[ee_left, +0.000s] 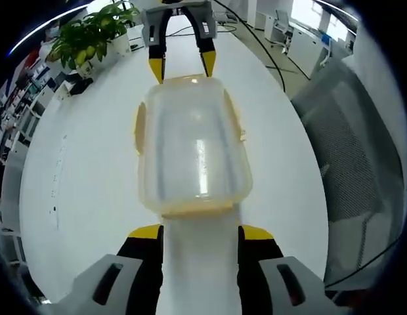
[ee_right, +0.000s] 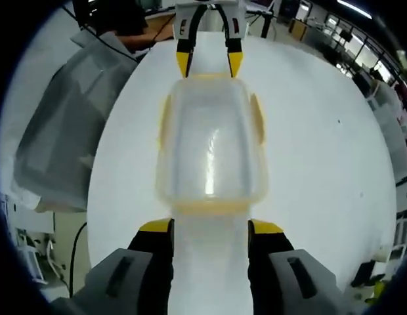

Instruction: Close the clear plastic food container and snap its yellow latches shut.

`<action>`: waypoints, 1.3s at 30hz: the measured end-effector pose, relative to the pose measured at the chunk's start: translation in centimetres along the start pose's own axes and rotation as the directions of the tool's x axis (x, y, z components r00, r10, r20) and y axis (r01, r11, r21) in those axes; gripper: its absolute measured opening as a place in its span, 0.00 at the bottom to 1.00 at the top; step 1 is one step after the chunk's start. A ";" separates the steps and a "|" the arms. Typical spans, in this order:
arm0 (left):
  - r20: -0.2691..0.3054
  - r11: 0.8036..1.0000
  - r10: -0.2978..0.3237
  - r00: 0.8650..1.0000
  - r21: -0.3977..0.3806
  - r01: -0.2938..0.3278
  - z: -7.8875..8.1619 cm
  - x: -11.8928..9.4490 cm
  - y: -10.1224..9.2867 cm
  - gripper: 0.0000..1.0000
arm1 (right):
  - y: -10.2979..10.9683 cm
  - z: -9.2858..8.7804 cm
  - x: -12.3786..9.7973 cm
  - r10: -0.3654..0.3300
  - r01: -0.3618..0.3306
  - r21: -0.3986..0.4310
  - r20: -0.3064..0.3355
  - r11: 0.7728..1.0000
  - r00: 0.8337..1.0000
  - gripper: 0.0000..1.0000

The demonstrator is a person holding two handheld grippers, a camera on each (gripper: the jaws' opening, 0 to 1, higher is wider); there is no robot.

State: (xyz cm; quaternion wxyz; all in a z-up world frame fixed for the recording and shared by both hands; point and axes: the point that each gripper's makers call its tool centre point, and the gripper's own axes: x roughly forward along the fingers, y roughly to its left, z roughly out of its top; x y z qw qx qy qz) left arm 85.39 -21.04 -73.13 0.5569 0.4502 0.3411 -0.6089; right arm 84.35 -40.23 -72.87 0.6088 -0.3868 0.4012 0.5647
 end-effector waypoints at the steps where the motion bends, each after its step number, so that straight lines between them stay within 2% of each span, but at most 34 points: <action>1: -0.002 1.000 -0.001 1.000 -0.003 0.001 -0.1 -0.1 0.0 0.39 | -0.1 -0.1 -0.2 -0.009 0.009 0.005 -0.001 1.000 1.000 0.39; 9: 0.000 1.000 0.023 1.000 0.006 -0.023 0.8 -1.7 -0.2 0.37 | 0.1 0.6 -1.2 -0.031 0.031 0.009 0.012 0.999 0.999 0.37; 12: -0.001 0.999 0.039 0.999 -0.003 -0.039 1.3 -2.4 -0.2 0.35 | 0.2 1.4 -1.9 -0.045 0.044 0.023 0.033 0.999 0.998 0.37; 15: -0.018 0.997 0.068 0.998 -0.038 -0.069 1.2 -2.7 0.1 0.34 | 0.0 2.3 -2.5 -0.076 0.072 0.065 0.070 0.995 0.995 0.36; 18: -0.033 0.990 0.094 0.995 -0.101 -0.096 1.0 -2.8 0.1 0.34 | 0.3 3.2 -2.9 -0.111 0.093 0.145 0.126 0.985 0.986 0.34; 20: -0.036 0.978 0.128 0.991 -0.160 -0.132 1.0 -2.9 0.3 0.33 | 0.5 3.4 -3.0 -0.127 0.105 0.158 0.139 0.982 0.982 0.32; 22: -0.001 0.957 0.156 0.988 -0.249 -0.151 1.4 -3.0 0.4 0.32 | 0.7 3.4 -3.0 -0.148 0.119 0.190 0.150 0.975 0.978 0.30; 26: 0.000 0.908 0.216 0.976 -0.368 -0.200 1.2 -3.3 0.7 0.31 | 0.7 2.9 -2.6 -0.175 0.134 0.247 0.151 0.960 0.973 0.29; 28: 0.000 0.894 0.232 0.973 -0.394 -0.213 1.0 -3.3 0.7 0.31 | 0.6 2.9 -2.4 -0.192 0.140 0.287 0.162 0.948 0.968 0.28; 29: 0.000 0.877 0.245 0.970 -0.426 -0.221 0.9 -3.3 0.5 0.31 | 0.5 3.0 -2.3 -0.202 0.144 0.302 0.170 0.942 0.965 0.28; 33: -0.017 0.863 0.266 0.964 -0.442 -0.246 0.3 -3.1 0.2 0.30 | 0.2 3.2 -2.0 -0.235 0.163 0.345 0.180 0.924 0.955 0.28; 35: -0.021 0.841 0.283 0.959 -0.475 -0.258 0.2 -3.0 0.2 0.30 | -0.2 3.5 -1.9 -0.262 0.175 0.384 0.188 0.907 0.947 0.28; 36: -0.017 0.820 0.297 0.955 -0.508 -0.264 0.2 -3.0 0.2 0.30 | -0.4 3.4 -1.7 -0.269 0.179 0.394 0.184 0.901 0.945 0.27; 39: -0.005 0.782 0.316 0.949 -0.564 -0.264 0.4 -2.9 0.3 0.30 | -0.6 3.3 -1.5 -0.289 0.193 0.413 0.184 0.890 0.940 0.27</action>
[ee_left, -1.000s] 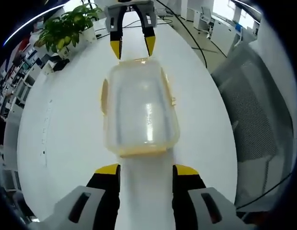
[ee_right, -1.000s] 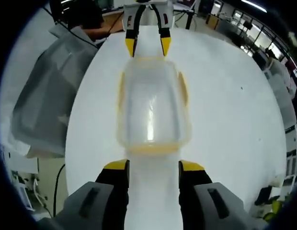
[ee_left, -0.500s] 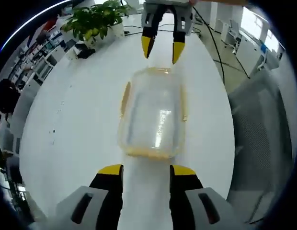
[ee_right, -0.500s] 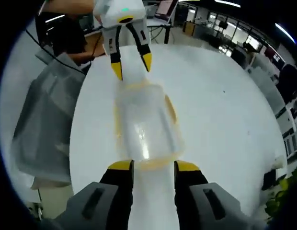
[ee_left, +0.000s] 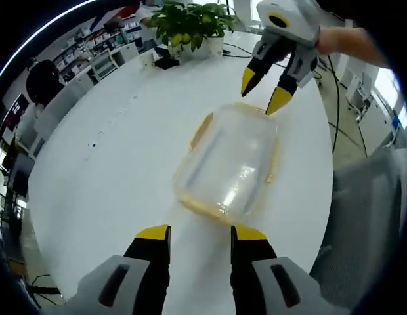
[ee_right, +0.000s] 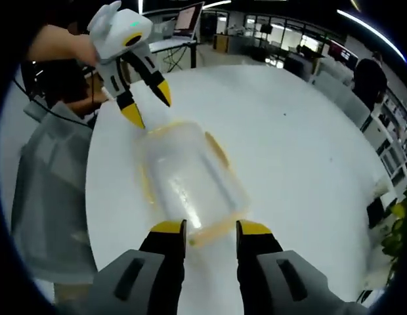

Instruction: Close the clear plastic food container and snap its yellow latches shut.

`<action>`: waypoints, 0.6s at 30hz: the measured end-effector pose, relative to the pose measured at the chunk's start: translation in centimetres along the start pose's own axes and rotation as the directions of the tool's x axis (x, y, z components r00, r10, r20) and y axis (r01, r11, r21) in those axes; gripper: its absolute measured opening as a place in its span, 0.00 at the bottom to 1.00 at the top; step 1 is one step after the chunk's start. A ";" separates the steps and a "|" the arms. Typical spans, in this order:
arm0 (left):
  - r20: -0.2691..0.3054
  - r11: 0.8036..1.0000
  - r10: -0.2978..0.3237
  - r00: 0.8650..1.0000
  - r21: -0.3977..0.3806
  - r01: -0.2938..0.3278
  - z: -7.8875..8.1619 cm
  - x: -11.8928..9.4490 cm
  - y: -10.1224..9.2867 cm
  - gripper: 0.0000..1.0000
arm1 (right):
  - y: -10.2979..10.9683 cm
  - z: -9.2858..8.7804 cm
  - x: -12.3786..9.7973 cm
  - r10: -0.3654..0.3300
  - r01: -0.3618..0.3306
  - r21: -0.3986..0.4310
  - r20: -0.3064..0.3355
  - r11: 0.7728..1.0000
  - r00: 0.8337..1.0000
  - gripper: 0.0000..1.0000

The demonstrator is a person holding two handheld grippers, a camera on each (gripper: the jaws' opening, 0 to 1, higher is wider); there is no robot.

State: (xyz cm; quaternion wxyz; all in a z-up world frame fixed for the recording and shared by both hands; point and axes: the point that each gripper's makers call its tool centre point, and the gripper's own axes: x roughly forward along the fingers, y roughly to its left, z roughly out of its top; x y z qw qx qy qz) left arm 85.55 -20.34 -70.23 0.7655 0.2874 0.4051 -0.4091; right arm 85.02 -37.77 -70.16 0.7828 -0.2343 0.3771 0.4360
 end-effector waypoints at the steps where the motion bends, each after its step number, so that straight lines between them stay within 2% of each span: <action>1: 0.006 1.000 0.006 1.000 -0.015 -0.006 0.1 0.0 0.1 0.29 | 0.0 0.0 0.1 -0.004 0.004 0.009 0.004 1.000 1.000 0.27; 8: 0.022 0.997 0.022 1.000 -0.071 -0.021 0.6 0.4 -0.1 0.27 | -0.2 -0.1 0.3 -0.029 0.028 0.053 0.020 0.998 0.999 0.25; 13: 0.044 0.988 0.030 0.999 -0.155 -0.023 1.0 0.8 -0.2 0.25 | -0.4 -0.3 0.5 -0.042 0.039 0.089 0.036 0.995 0.998 0.23; 18: 0.059 0.983 0.036 0.998 -0.180 -0.025 1.1 1.2 -0.4 0.24 | -0.3 -0.3 0.8 -0.050 0.044 0.114 0.052 0.993 0.997 0.24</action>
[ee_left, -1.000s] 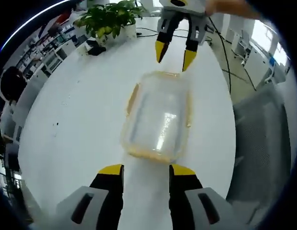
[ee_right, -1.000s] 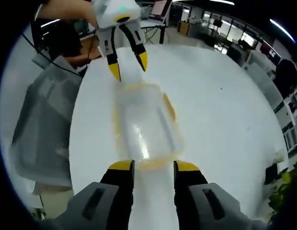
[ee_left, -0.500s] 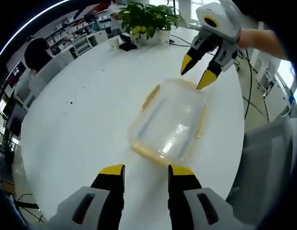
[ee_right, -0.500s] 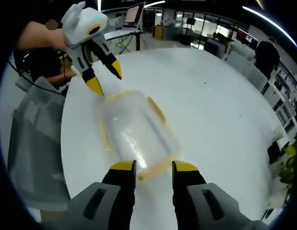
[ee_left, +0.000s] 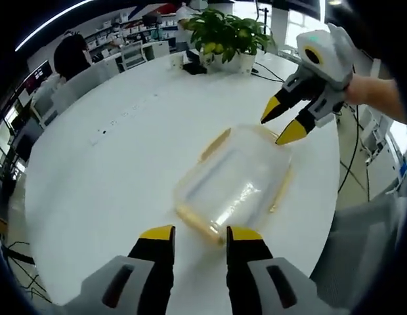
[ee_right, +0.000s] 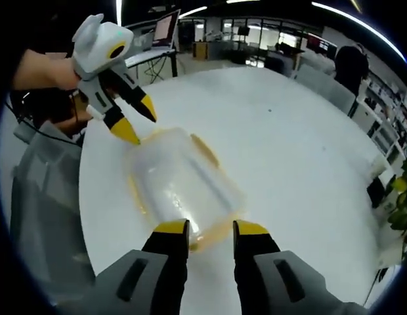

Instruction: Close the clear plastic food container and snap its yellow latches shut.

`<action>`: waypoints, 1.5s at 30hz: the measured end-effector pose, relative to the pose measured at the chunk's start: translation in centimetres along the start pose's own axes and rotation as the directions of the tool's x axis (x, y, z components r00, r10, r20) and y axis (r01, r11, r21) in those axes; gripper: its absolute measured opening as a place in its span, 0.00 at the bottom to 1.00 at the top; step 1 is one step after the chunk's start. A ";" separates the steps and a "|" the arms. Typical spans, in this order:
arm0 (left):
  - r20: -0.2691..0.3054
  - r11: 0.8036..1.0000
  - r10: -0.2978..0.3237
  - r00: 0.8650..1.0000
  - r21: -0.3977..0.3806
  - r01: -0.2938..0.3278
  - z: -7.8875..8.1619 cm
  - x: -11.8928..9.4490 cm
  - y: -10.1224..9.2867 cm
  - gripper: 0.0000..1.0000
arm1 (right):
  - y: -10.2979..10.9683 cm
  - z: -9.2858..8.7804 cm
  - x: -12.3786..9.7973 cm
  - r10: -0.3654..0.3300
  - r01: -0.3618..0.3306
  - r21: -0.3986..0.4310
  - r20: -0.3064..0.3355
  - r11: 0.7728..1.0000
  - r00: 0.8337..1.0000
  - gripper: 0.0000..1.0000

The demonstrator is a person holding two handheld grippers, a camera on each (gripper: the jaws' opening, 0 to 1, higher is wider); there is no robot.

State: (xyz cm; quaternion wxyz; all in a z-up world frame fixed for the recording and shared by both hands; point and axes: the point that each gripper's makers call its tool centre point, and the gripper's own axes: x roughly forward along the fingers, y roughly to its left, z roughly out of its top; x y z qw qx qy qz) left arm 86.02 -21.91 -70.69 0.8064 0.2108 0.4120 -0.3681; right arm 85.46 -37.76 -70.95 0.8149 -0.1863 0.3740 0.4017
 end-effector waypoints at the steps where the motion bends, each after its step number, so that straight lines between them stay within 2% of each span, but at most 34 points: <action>1: 0.005 1.000 0.000 1.000 -0.007 0.000 0.0 0.1 0.0 0.23 | 0.1 0.0 0.0 -0.002 0.002 0.006 0.006 1.000 1.000 0.23; 8: 0.042 0.993 -0.007 0.999 -0.114 0.012 0.3 0.5 -0.7 0.22 | -0.1 0.2 0.1 -0.021 0.019 0.049 0.039 0.999 0.999 0.22; 17: 0.070 0.979 0.006 0.998 -0.204 0.008 0.2 0.6 -0.5 0.22 | -0.1 0.2 0.1 -0.058 0.051 0.093 0.077 0.994 0.995 0.21; 26: 0.089 0.979 0.027 0.996 -0.205 -0.008 0.3 0.6 -0.5 0.22 | -0.1 0.1 -0.1 -0.114 0.104 0.102 0.100 0.989 0.988 0.22; 29: 0.094 0.976 0.034 0.995 -0.219 -0.012 0.3 0.6 -0.5 0.22 | -0.1 0.0 -0.1 -0.118 0.102 0.147 0.105 0.984 0.988 0.21; 33: 0.102 0.964 0.031 0.994 -0.266 -0.002 0.1 0.6 -0.4 0.22 | -0.4 -0.2 -0.2 -0.129 0.104 0.209 0.107 0.972 0.986 0.23; 37: 0.113 0.947 0.020 0.993 -0.319 0.017 -0.1 0.7 -0.5 0.20 | -0.2 -0.5 -0.1 -0.111 0.072 0.315 0.108 0.946 0.988 0.20; 40: 0.117 0.937 0.018 0.993 -0.349 0.024 -0.1 0.6 -0.6 0.19 | -0.3 -0.5 -0.1 -0.106 0.064 0.339 0.108 0.939 0.989 0.20; 42: 0.118 0.923 0.009 0.993 -0.383 0.038 -0.2 0.7 -0.7 0.18 | -0.3 -0.5 0.0 -0.103 0.060 0.348 0.106 0.935 0.989 0.20; 45: 0.116 0.917 0.006 0.993 -0.397 0.041 -0.2 0.7 -0.7 0.18 | -0.1 -0.6 0.0 -0.096 0.052 0.369 0.102 0.928 0.990 0.20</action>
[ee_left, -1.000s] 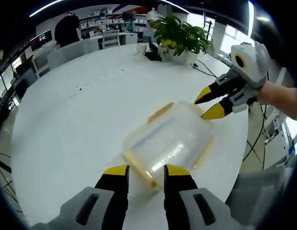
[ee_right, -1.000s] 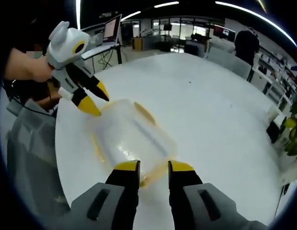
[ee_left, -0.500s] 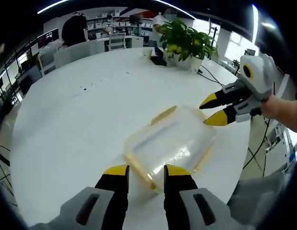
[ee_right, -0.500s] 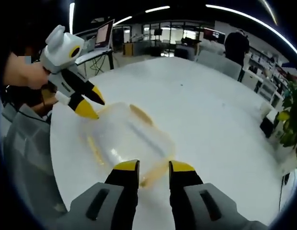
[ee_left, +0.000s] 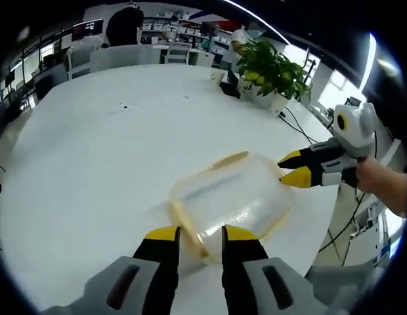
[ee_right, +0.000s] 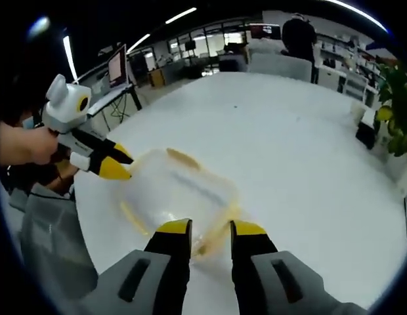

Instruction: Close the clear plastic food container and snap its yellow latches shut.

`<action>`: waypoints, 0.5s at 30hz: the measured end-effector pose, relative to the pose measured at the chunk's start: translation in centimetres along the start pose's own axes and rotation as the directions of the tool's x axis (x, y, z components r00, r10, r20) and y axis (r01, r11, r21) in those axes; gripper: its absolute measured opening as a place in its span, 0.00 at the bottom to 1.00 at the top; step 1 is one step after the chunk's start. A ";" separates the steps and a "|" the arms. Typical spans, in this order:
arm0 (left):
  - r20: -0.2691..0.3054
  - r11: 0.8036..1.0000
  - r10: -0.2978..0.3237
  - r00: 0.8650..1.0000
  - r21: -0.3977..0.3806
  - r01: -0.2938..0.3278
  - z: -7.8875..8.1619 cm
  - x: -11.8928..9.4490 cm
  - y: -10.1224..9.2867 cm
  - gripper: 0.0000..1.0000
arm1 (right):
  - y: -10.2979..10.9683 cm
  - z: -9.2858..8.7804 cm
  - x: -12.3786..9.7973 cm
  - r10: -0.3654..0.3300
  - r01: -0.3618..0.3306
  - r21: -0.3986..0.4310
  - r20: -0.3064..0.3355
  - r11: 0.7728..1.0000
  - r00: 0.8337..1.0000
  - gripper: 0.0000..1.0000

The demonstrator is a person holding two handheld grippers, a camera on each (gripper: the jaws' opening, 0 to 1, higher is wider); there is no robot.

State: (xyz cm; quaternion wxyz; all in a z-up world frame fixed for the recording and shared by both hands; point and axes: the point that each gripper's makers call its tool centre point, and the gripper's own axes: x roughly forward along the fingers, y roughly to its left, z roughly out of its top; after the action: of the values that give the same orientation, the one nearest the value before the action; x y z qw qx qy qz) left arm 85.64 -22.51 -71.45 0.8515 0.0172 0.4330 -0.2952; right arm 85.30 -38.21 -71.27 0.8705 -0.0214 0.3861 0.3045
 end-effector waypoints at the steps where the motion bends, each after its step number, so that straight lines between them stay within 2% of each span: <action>1: -0.002 1.000 -0.001 1.000 -0.010 0.001 0.0 0.0 0.0 0.18 | 0.0 0.0 0.0 0.002 -0.002 0.005 -0.001 1.000 1.000 0.20; 3: -0.009 0.998 -0.010 1.000 -0.067 0.010 -0.1 0.2 0.2 0.18 | -0.1 -0.1 0.0 0.015 -0.014 0.065 -0.009 0.998 1.000 0.20; 6: -0.017 0.994 -0.019 1.000 -0.104 0.017 -0.2 0.2 0.2 0.18 | -0.2 -0.2 0.1 0.025 -0.024 0.096 -0.012 0.995 1.000 0.20; 11: -0.035 0.992 -0.033 0.999 -0.122 0.029 -0.3 0.3 0.2 0.18 | -0.2 -0.4 0.2 0.049 -0.045 0.170 -0.021 0.984 0.999 0.20; 15: -0.042 0.990 -0.041 0.998 -0.139 0.035 -0.3 0.3 0.2 0.18 | -0.2 -0.5 0.2 0.064 -0.059 0.184 -0.025 0.981 0.998 0.20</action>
State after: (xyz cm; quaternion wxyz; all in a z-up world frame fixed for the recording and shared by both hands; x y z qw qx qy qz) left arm 85.68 -22.41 -71.94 0.8351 -0.0433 0.4714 -0.2803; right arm 85.23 -38.42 -71.78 0.8529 0.0662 0.4261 0.2941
